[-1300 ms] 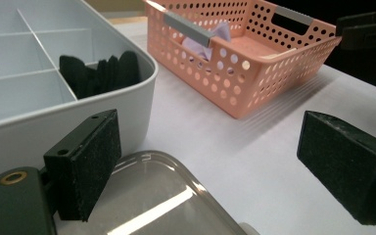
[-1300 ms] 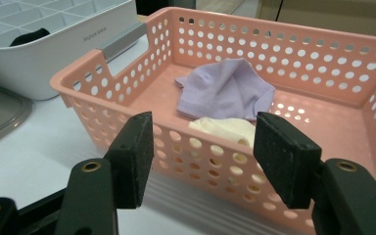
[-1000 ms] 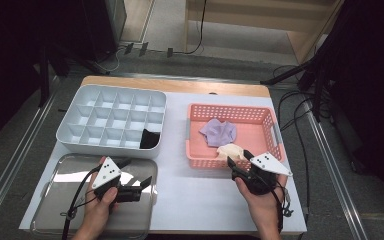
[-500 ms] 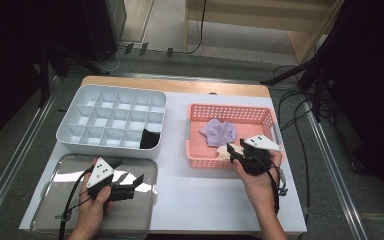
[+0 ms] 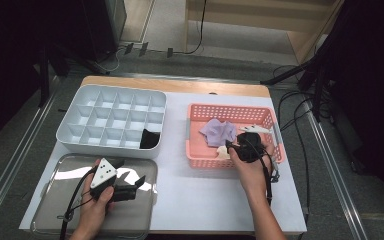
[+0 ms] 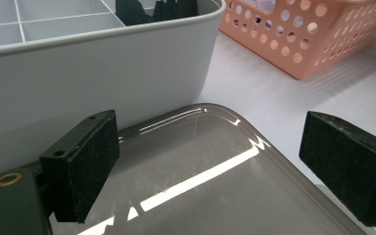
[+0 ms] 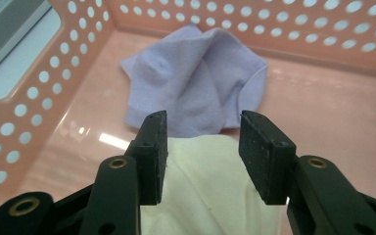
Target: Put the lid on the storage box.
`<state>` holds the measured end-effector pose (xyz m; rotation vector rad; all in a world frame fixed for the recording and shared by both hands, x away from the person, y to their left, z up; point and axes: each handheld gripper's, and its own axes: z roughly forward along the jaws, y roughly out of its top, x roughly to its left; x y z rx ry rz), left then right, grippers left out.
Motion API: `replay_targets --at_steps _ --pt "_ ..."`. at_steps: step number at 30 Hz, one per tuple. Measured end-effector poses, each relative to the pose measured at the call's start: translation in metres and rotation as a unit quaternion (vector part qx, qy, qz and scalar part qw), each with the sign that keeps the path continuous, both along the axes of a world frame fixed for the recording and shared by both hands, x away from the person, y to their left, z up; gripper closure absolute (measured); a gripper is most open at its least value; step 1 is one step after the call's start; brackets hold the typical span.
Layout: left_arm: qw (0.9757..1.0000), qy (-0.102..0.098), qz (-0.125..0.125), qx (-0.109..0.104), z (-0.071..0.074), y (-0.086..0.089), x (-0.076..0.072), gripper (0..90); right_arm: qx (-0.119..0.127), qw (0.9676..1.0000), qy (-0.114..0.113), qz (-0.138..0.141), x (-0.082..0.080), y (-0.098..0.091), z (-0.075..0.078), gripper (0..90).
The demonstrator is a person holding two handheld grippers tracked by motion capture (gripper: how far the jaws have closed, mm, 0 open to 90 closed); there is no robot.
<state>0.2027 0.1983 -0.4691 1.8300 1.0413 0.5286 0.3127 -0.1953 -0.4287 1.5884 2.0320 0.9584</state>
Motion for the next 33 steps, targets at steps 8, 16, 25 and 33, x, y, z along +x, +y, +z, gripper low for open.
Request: replay_targets --at_steps 8,16,25,33 --pt "1.0 0.002 0.0 -0.002 0.0 0.0 0.001 8.8 0.0 0.9992 0.037 -0.016 0.012 0.004 0.002 53.5" --pt "1.0 0.003 0.004 -0.005 0.0 0.002 0.002 8.9 0.013 0.9949 0.093 -0.036 0.023 0.006 -0.007 56.0" --pt "0.9999 0.007 0.007 -0.008 0.0 0.003 0.003 9.0 0.002 0.9893 0.136 -0.052 0.032 0.012 -0.017 24.8" --pt "0.9998 0.01 0.011 -0.013 0.001 0.005 0.004 9.1 -0.01 0.9816 0.178 -0.069 0.037 0.014 -0.023 23.4"
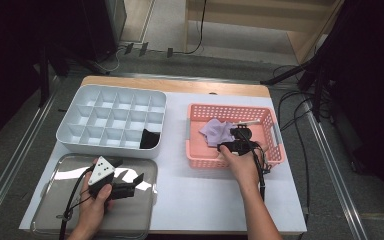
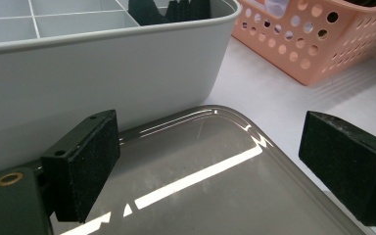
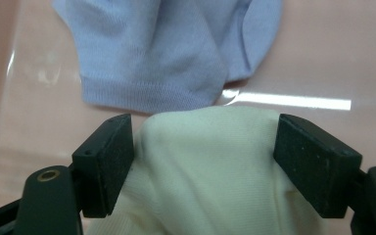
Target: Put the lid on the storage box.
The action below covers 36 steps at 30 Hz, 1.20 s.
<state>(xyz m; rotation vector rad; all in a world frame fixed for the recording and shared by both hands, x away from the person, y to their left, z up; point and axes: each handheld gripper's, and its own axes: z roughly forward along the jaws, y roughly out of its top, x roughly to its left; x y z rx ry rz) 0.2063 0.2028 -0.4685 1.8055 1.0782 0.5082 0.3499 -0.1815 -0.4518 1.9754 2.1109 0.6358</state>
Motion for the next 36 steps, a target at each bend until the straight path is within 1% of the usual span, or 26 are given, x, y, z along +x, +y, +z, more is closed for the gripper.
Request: replay_targets --at_steps 1,2,3,4,5,6,7,10,12,15,17,18,20,22,23,24,26,27,28,29,30,31,32,33,34,36 --pt "1.0 0.0 0.0 0.0 0.0 0.0 0.0 9.1 0.0 1.0 0.006 0.004 0.001 0.0 0.0 25.5" --pt "1.0 0.0 0.0 0.0 0.0 0.0 0.0 9.1 0.003 0.9999 0.009 0.006 0.001 0.0 0.0 32.8" --pt "1.0 0.0 0.0 0.0 0.0 0.0 0.0 9.1 0.011 0.9997 0.01 0.017 0.001 0.0 -0.001 41.2" --pt "1.0 -0.001 0.0 0.0 0.0 0.0 0.0 9.1 0.016 0.9996 0.009 0.02 0.0 0.001 -0.001 46.6" --pt "1.0 0.0 0.0 0.0 0.0 0.0 0.0 9.1 0.021 0.9996 0.003 0.02 -0.001 0.001 0.0 54.2" --pt "1.0 0.0 0.0 0.001 0.0 0.0 0.0 9.1 0.032 0.9992 -0.003 0.023 -0.002 0.001 0.0 59.8" --pt "1.0 0.001 0.0 0.001 0.0 0.0 0.0 9.1 0.038 0.9989 -0.011 0.024 -0.003 0.001 -0.001 62.5" --pt "1.0 0.001 0.0 0.001 0.0 0.0 0.0 9.2 0.038 0.9983 -0.031 0.03 -0.005 0.002 0.001 66.9" --pt "1.0 0.002 0.001 0.0 0.0 0.0 0.0 9.2 0.038 0.9975 -0.049 0.034 -0.007 0.003 0.001 67.5" --pt "1.0 0.002 0.004 -0.001 -0.001 0.0 0.001 9.7 0.042 0.9954 -0.083 0.024 -0.01 0.001 0.004 66.2" --pt "1.0 0.002 0.006 0.002 -0.001 -0.001 0.001 11.9 0.057 0.9923 -0.109 0.015 -0.012 -0.004 0.01 66.0" --pt "1.0 0.002 0.007 0.001 -0.001 -0.001 0.001 11.9 0.072 0.9901 -0.12 0.013 -0.013 -0.006 0.014 66.3" --pt "1.0 0.001 0.005 0.005 -0.001 -0.001 0.001 12.1 0.09 0.9874 -0.129 0.014 -0.014 -0.008 0.017 67.4" --pt "1.0 0.0 0.007 0.007 -0.001 -0.001 0.001 12.3 0.08 0.9881 -0.128 0.029 -0.014 -0.003 0.013 68.2" --pt "0.9999 -0.001 0.007 0.007 -0.001 -0.002 0.001 12.3 0.081 0.9876 -0.128 0.04 -0.015 0.002 0.011 68.1" --pt "0.9999 0.0 0.008 0.008 -0.001 -0.002 0.001 12.3 0.08 0.9866 -0.132 0.052 -0.015 0.008 0.01 68.1" --pt "0.9999 -0.002 0.009 0.008 -0.001 -0.002 0.0 12.3 0.073 0.9825 -0.155 0.073 -0.017 0.019 0.009 67.1" --pt "0.9999 -0.002 0.009 0.008 -0.001 -0.002 0.0 12.3 0.066 0.9811 -0.165 0.077 -0.016 0.024 0.008 65.9" --pt "0.9999 -0.003 0.01 0.007 -0.001 -0.002 0.0 12.3 0.06 0.9807 -0.169 0.077 -0.016 0.027 0.008 63.4" --pt "0.9999 -0.004 0.009 0.006 -0.001 -0.001 0.0 12.3 0.062 0.983 -0.158 0.07 -0.014 0.029 0.007 60.7" --pt "0.9999 -0.003 0.009 0.005 -0.001 -0.001 -0.001 12.3 0.07 0.985 -0.144 0.063 -0.013 0.029 0.007 56.6" --pt "1.0 -0.003 0.008 0.003 -0.001 -0.001 -0.001 12.3 0.086 0.9848 -0.139 0.06 -0.011 0.027 0.007 53.1" --pt "1.0 -0.003 0.009 0.003 -0.001 0.0 -0.001 12.4 0.1 0.9837 -0.136 0.062 -0.01 0.024 0.008 48.9" --pt "1.0 -0.003 0.009 0.003 -0.001 0.0 -0.001 12.5 0.1 0.9837 -0.136 0.062 -0.01 0.024 0.008 48.9" --pt "1.0 -0.002 0.009 0.001 -0.001 0.0 0.0 12.6 0.106 0.9837 -0.13 0.065 -0.009 0.019 0.01 46.2" --pt "1.0 -0.002 0.009 0.002 -0.001 0.0 0.0 12.7 0.115 0.9842 -0.119 0.062 -0.01 0.014 0.011 48.6"
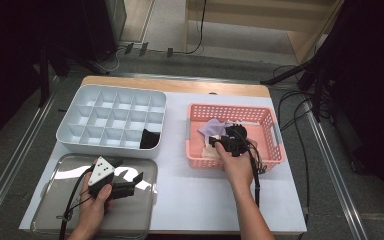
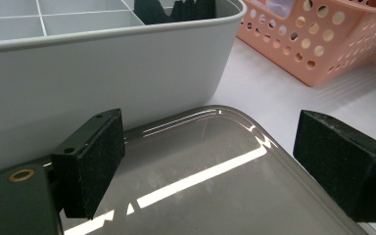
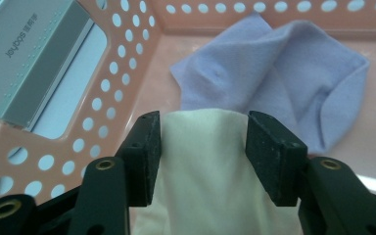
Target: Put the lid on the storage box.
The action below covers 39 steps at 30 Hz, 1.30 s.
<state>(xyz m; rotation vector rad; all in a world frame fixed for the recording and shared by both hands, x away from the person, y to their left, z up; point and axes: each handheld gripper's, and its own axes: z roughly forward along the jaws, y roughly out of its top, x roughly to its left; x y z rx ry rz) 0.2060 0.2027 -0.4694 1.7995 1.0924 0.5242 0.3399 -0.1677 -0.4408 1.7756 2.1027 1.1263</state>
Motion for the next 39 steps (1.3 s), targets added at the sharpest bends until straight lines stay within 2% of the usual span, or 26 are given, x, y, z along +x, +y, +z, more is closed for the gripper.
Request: replay_targets --at_steps 4,6,7,9,11,13,14,16,18,22,29,31,35,39 --pt "1.0 0.001 0.0 0.002 0.0 -0.001 0.0 13.1 0.015 0.9999 0.0 0.001 -0.003 -0.006 0.003 56.5" --pt "1.0 0.002 0.0 0.004 0.0 -0.001 0.0 13.3 0.014 0.9999 -0.005 0.005 -0.005 -0.006 0.005 58.9" --pt "1.0 0.001 0.0 0.003 0.0 -0.001 0.0 13.4 0.01 0.9999 -0.002 0.005 -0.006 -0.005 0.005 58.5" --pt "1.0 -0.001 0.002 0.004 0.0 -0.001 0.0 13.4 -0.003 0.9999 0.007 0.007 -0.006 -0.003 0.004 52.1" --pt "1.0 -0.003 0.004 0.005 0.0 -0.001 0.0 13.4 -0.002 0.9998 0.017 0.002 -0.004 -0.003 0.002 47.4" --pt "1.0 -0.004 0.005 0.005 0.0 -0.001 -0.001 13.4 0.001 0.9996 0.03 -0.002 -0.002 -0.003 0.0 46.8" --pt "1.0 -0.004 0.004 0.004 0.0 -0.001 -0.001 13.4 0.002 0.9993 0.038 -0.006 0.0 -0.002 -0.001 50.2" --pt "1.0 -0.006 0.005 0.003 0.0 -0.001 -0.001 13.4 0.006 0.999 0.045 -0.008 0.0 -0.001 -0.002 62.9" --pt "1.0 -0.005 0.004 0.002 0.0 -0.001 -0.001 13.4 0.0 0.9993 0.037 -0.007 -0.001 0.0 -0.001 75.1" --pt "1.0 -0.005 0.004 0.003 0.0 -0.001 -0.001 13.4 -0.006 0.9998 0.02 -0.005 -0.005 0.0 0.004 89.7" --pt "1.0 -0.005 0.004 0.002 -0.001 -0.001 -0.001 13.5 -0.003 0.9999 -0.014 -0.007 -0.01 -0.004 0.014 90.0" --pt "1.0 -0.006 0.004 0.002 0.0 -0.001 -0.002 13.5 -0.005 0.9998 -0.017 -0.002 -0.01 -0.006 0.017 90.0" --pt "1.0 -0.006 0.004 0.003 0.0 -0.001 -0.002 13.5 -0.004 0.9999 -0.011 0.004 -0.009 -0.006 0.018 89.1" --pt "1.0 -0.004 0.003 0.002 0.0 -0.001 -0.001 13.5 -0.005 0.9999 0.014 0.008 -0.006 -0.004 0.013 65.0"
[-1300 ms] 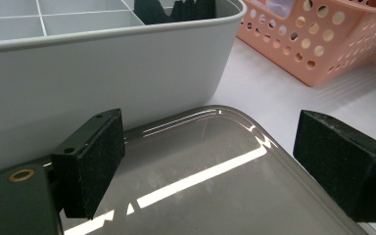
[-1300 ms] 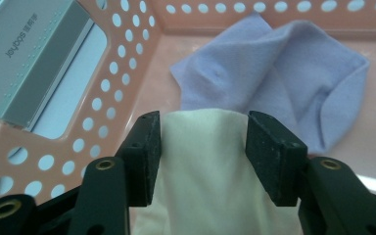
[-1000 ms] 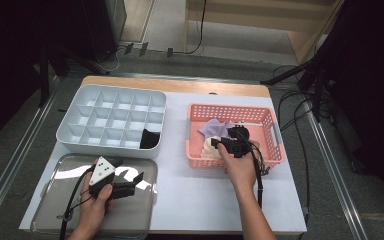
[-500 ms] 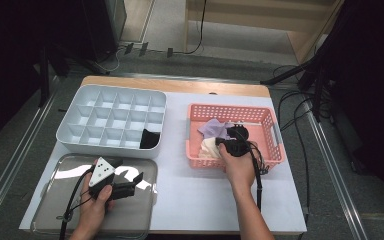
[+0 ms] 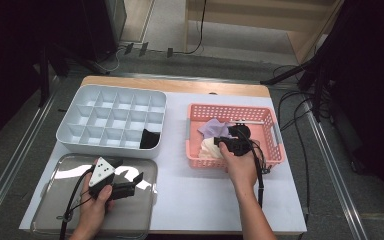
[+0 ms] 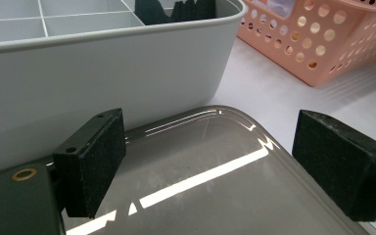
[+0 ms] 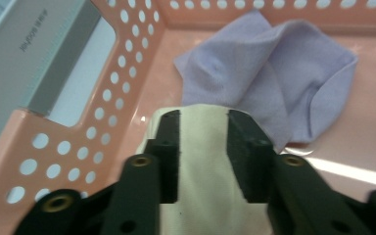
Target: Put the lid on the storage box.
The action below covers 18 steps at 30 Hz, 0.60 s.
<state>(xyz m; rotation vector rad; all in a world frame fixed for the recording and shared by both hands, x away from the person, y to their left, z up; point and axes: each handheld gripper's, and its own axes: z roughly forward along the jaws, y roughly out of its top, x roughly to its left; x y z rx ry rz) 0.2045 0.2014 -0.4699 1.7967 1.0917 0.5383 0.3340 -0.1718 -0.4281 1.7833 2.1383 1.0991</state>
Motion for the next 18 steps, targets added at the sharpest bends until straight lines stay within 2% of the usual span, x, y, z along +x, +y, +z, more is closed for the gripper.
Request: replay_targets --at_steps 2,3,5,8,12,13,14,17,18 --pt "1.0 0.0 0.0 0.0 0.0 0.0 0.0 13.5 -0.005 1.0 0.007 -0.003 0.001 0.002 -0.002 55.4" --pt "1.0 0.0 0.0 -0.001 0.0 0.0 0.0 13.6 -0.014 0.9997 0.012 -0.014 0.001 0.003 -0.002 52.8" --pt "1.0 0.0 0.0 -0.002 0.0 0.0 0.0 13.6 -0.011 0.9997 0.015 -0.014 0.001 0.005 -0.003 51.0" --pt "1.0 0.0 0.0 -0.002 0.0 0.0 0.0 13.6 -0.001 0.9997 0.025 0.001 0.001 0.01 -0.004 52.4" --pt "1.0 -0.001 0.001 -0.001 0.0 0.0 0.0 13.7 0.029 0.9985 0.036 0.028 0.001 0.014 -0.005 65.8" --pt "1.0 -0.001 0.001 0.0 0.0 0.0 0.0 13.7 0.031 0.9981 0.045 0.029 0.001 0.015 -0.005 65.9" --pt "1.0 -0.001 0.001 -0.001 0.0 0.0 0.0 13.7 0.03 0.9982 0.04 0.032 0.002 0.016 -0.005 65.0" --pt "1.0 0.0 0.001 -0.002 0.0 0.0 0.0 13.7 0.005 0.999 0.036 0.027 0.002 0.019 -0.004 58.4" --pt "1.0 0.001 0.001 -0.001 0.0 0.0 0.0 13.7 0.0 0.9989 0.037 0.028 0.002 0.02 -0.003 59.1"
